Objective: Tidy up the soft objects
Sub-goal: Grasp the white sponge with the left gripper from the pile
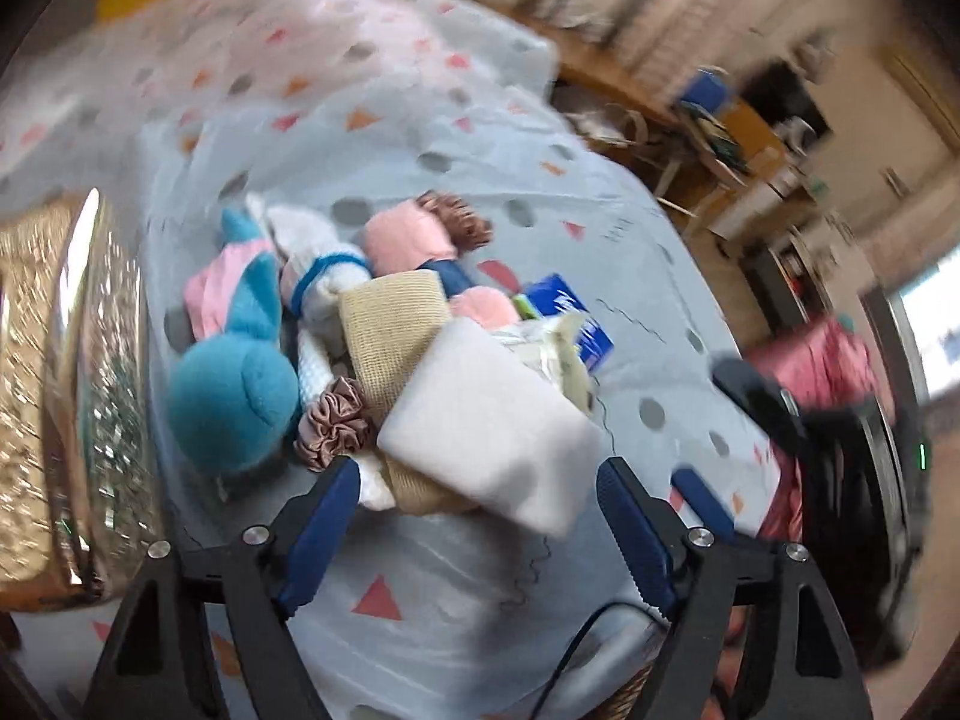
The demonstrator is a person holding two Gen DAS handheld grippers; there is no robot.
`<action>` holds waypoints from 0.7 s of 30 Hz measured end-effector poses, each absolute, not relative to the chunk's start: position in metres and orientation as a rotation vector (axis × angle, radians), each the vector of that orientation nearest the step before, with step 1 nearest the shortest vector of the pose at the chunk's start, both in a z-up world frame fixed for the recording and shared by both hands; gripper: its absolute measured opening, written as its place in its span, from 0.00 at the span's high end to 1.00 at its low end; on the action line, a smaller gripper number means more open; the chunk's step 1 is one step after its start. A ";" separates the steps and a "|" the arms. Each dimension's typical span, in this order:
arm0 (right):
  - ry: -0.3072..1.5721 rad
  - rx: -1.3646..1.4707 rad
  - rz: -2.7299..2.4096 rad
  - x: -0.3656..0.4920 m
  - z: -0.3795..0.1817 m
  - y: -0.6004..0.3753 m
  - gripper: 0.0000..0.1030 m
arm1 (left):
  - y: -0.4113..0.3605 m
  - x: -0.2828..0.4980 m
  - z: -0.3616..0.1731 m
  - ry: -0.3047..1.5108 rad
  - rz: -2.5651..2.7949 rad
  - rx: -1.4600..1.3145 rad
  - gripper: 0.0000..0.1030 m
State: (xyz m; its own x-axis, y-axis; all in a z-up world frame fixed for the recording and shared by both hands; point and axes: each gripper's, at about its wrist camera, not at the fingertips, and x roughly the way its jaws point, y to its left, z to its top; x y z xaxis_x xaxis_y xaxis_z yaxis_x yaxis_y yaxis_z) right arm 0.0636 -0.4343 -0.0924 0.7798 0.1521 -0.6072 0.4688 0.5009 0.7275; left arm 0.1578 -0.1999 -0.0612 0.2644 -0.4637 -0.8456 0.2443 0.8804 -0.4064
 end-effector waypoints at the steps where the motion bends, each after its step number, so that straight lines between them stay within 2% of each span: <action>1: 0.679 1.051 -0.207 0.064 -0.093 -0.434 0.00 | -0.202 0.162 -0.063 1.219 -0.458 -0.216 0.20; 7: 0.701 1.068 -0.214 0.065 -0.097 -0.436 0.00 | -0.218 0.187 -0.068 1.268 -0.299 -0.239 0.18; 10: 0.701 1.075 -0.212 0.065 -0.098 -0.437 0.00 | -0.236 0.193 -0.069 1.253 -0.285 -0.141 0.17; 11: 0.706 1.078 -0.211 0.065 -0.099 -0.437 0.00 | -0.240 0.193 -0.071 1.250 -0.297 -0.107 0.19; 13: 0.716 1.082 -0.207 0.066 -0.101 -0.437 0.00 | -0.239 0.189 -0.076 1.231 -0.333 -0.077 0.33; 21: 0.745 1.069 -0.199 0.069 -0.104 -0.435 0.00 | -0.201 0.133 -0.075 1.165 -0.525 0.047 0.35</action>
State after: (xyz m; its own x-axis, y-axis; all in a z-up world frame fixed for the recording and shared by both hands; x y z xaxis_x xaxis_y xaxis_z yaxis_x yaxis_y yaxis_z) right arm 0.0689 -0.4347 -0.1039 0.7432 0.1977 -0.6392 0.4899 0.4897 0.7212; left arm 0.1327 -0.2015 -0.0749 0.2890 -0.3698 -0.8830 0.4170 0.8789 -0.2316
